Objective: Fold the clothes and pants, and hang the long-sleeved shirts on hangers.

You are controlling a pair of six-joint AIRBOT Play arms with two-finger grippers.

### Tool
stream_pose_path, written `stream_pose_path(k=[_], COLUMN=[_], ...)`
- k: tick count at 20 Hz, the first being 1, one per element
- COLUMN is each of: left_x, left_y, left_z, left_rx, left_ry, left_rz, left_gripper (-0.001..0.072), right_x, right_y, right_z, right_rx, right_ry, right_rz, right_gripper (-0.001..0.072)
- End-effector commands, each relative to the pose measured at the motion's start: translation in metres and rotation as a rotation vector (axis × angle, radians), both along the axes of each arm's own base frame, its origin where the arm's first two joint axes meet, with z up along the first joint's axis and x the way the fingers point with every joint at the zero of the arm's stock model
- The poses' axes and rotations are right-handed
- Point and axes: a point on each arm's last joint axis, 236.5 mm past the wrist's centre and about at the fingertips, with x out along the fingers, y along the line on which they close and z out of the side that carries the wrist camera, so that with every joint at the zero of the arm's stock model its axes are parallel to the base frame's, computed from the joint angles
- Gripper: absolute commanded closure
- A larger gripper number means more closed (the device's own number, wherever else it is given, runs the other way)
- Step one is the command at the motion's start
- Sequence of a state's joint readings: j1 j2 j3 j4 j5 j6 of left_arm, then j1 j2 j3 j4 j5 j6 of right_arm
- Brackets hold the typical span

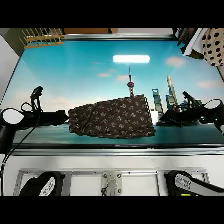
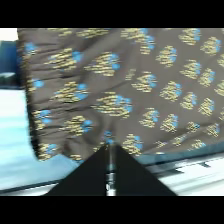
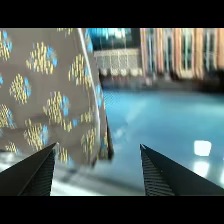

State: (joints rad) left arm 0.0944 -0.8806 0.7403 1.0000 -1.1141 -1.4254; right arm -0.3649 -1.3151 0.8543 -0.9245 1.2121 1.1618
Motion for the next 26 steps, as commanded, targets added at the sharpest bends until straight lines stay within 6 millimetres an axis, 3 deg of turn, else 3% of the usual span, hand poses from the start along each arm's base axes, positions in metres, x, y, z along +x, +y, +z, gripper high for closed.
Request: stream_pose_path(k=[1, 2, 7, 14, 15, 16, 17, 18, 19, 22, 26], left_x=[-0.001, -0.001, -0.001, 0.009, 0.011, 0.013, 0.017, 0.021, 0.027, 0.042, 0.054], left_y=[-0.032, -0.042, -0.086, -0.132, -0.135, -0.139, -0.143, -0.149, -0.156, -0.182, -0.225], left_z=[0.007, 0.003, -0.027, -0.064, -0.069, -0.071, -0.071, -0.071, -0.071, -0.078, -0.099], left_rx=[-0.019, -0.023, -0.029, -0.111, -0.106, -0.104, -0.103, -0.103, -0.103, -0.099, -0.088], left_ry=[-0.028, -0.019, 0.043, 0.12, 0.126, 0.132, 0.135, 0.133, 0.129, 0.135, 0.156], left_rz=[-0.055, -0.069, -0.134, -0.105, -0.109, -0.118, -0.127, -0.135, -0.148, -0.193, -0.267], left_gripper=[0.0696, 0.0696, 0.0696, 0.0696, 0.0696, 0.0696, 0.0696, 0.0696, 0.0696, 0.0696, 0.0696], right_x=[0.027, 0.031, 0.031, 0.048, 0.05, 0.052, 0.054, 0.054, 0.055, 0.056, 0.042], right_y=[0.014, 0.022, 0.065, 0.118, 0.119, 0.118, 0.117, 0.115, 0.113, 0.092, 0.043], right_z=[-0.031, -0.037, -0.057, -0.059, -0.061, -0.062, -0.063, -0.062, -0.06, -0.047, -0.012], right_rx=[0.165, 0.202, 0.249, 0.256, 0.245, 0.234, 0.229, 0.228, 0.229, 0.186, 0.048], right_ry=[-0.013, -0.009, 0.043, -0.004, -0.012, -0.02, -0.025, -0.026, -0.03, -0.05, -0.049], right_rz=[-0.056, -0.06, 0.002, 0.015, 0.013, 0.008, 0.005, 0.002, 0.003, -0.017, 0.001], right_gripper=[0.0165, 0.02, 0.02, 0.0206, 0.0279, 0.0459, 0.0579, 0.0617, 0.0707, 0.0705, 0.0706])
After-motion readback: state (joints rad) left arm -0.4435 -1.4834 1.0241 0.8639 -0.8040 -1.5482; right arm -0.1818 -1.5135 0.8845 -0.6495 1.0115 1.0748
